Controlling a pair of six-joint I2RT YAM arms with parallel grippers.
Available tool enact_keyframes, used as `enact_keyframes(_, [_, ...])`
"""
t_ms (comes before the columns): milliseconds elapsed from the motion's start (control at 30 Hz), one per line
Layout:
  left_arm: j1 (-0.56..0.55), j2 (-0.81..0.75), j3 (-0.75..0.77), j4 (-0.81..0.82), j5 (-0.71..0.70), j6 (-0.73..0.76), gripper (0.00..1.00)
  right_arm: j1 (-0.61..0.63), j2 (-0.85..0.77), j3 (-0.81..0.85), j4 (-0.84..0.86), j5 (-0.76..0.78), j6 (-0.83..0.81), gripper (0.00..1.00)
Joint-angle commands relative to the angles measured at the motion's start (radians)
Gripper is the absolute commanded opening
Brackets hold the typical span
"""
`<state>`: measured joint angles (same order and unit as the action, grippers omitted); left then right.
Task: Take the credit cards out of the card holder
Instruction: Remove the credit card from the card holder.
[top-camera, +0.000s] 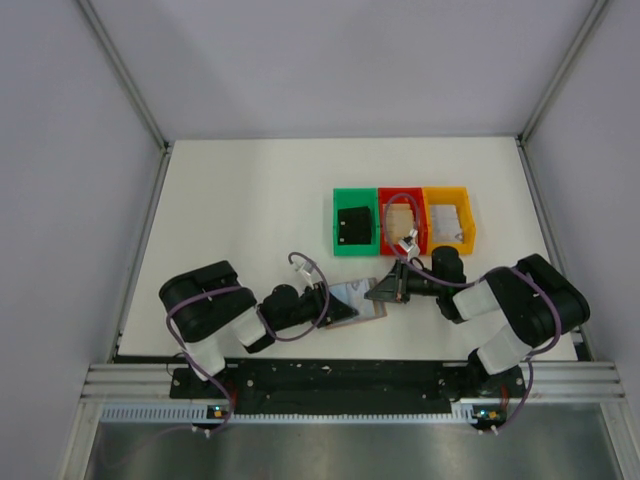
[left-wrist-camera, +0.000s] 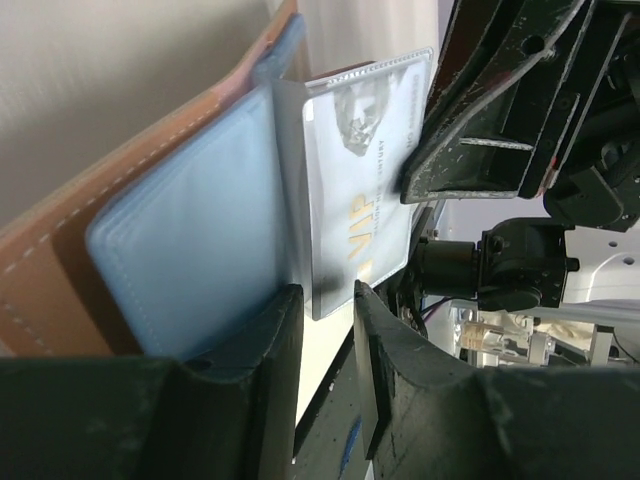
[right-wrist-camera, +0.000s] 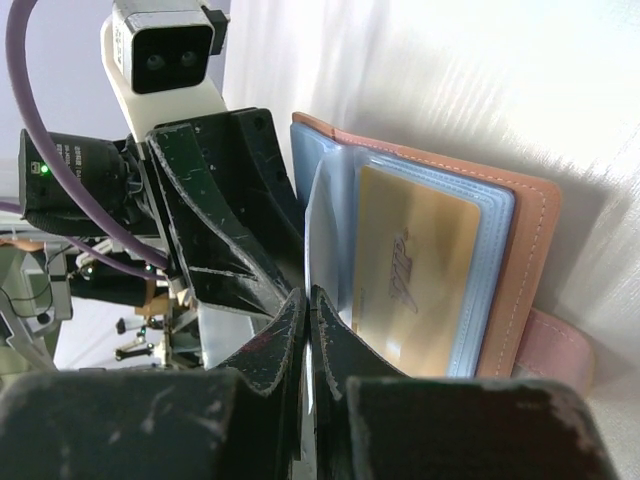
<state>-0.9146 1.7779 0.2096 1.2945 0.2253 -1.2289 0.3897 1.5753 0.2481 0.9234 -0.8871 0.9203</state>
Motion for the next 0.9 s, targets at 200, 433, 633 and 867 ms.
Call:
enact_keyframes(200, [-0.012, -0.084, -0.004, 0.376, 0.049, 0.069, 0.22, -0.008, 0.022, -0.009, 0.095, -0.033, 0.009, 0.0])
enact_keyframes(433, [-0.012, -0.126, -0.036, 0.376, 0.045, 0.074, 0.08, -0.006, 0.045, -0.007, 0.103, -0.033, 0.015, 0.0])
enact_keyframes(633, [-0.013, -0.132, -0.039, 0.376, 0.031, 0.069, 0.0, -0.008, 0.043, -0.012, 0.147, -0.073, 0.049, 0.15])
enact_keyframes(867, [-0.013, -0.143, -0.039, 0.376, 0.003, 0.052, 0.0, -0.008, 0.043, -0.049, 0.206, -0.102, 0.072, 0.29])
